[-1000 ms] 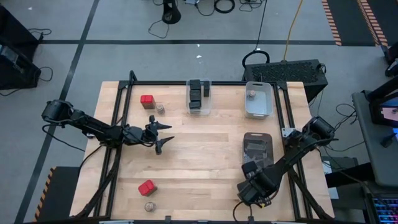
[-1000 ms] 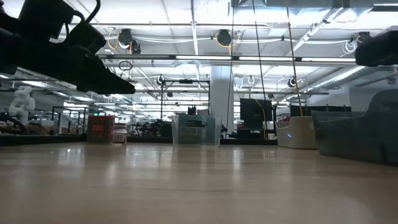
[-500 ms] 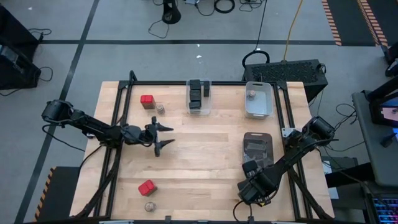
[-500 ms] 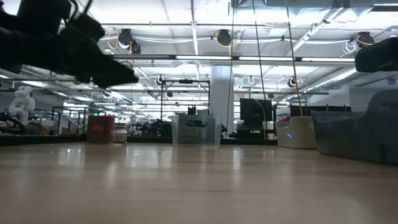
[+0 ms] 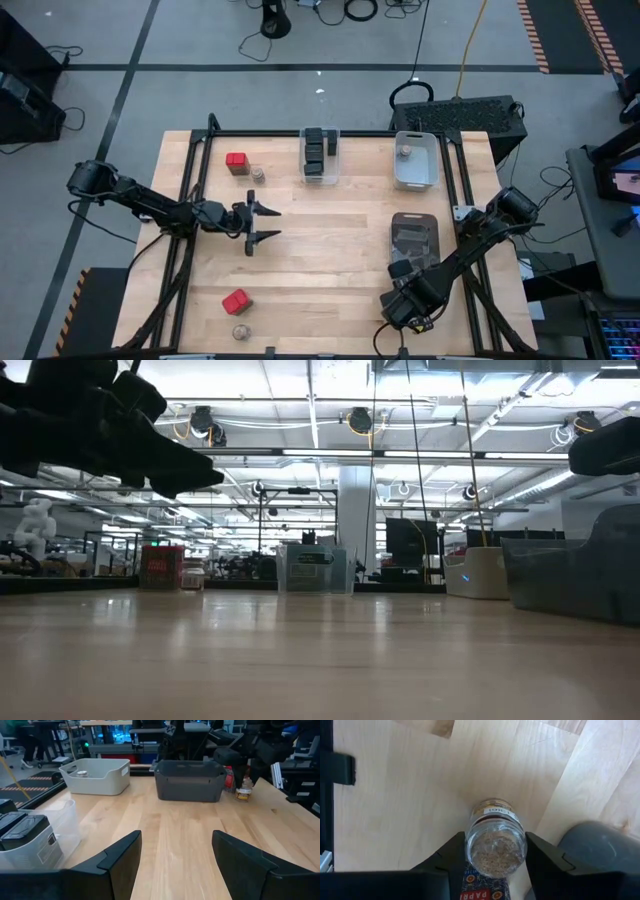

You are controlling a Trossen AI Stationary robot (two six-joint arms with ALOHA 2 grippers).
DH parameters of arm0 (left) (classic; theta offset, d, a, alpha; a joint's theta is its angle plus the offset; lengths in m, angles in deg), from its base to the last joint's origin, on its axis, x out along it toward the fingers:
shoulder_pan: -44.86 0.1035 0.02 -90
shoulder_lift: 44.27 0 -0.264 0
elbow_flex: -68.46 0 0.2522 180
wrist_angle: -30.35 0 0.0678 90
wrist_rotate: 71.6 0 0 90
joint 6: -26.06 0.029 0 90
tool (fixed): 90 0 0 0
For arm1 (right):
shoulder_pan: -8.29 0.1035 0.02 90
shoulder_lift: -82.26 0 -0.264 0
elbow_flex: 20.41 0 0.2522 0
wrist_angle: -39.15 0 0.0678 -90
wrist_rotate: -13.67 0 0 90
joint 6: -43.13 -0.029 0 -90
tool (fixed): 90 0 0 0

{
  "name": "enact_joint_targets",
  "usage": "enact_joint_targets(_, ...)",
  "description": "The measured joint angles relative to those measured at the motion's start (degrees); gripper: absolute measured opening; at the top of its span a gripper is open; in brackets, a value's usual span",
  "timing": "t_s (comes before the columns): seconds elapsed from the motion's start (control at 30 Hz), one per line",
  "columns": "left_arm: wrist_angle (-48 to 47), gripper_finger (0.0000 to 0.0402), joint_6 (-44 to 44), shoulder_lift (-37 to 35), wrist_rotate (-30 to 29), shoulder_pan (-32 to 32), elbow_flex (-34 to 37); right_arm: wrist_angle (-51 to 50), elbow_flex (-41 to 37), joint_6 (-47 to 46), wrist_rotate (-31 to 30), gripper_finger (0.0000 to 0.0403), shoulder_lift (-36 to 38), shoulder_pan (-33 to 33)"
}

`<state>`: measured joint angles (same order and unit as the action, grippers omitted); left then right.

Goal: Sort spices by type
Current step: Put the top right transparent seasoning bottle into the gray bin

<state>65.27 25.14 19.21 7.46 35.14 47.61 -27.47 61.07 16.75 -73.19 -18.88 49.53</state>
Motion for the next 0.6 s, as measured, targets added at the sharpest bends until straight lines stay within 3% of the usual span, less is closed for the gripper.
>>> enact_joint_targets(0.27,0.0,0.0249,0.2,0.0,-0.1,0.0,0.0,0.3,2.8,2.1,-0.7,0.0152,0.0,-2.4)
enact_joint_targets(0.47,0.0,0.0249,0.2,0.0,-1.2,0.0,0.0,0.2,9.2,6.6,-7.8,0.0152,0.0,-7.7)
enact_joint_targets(0.6,0.0,0.0249,0.2,0.0,-1.3,0.0,0.0,-3.1,14.1,11.6,-9.4,0.0152,0.0,-13.2)
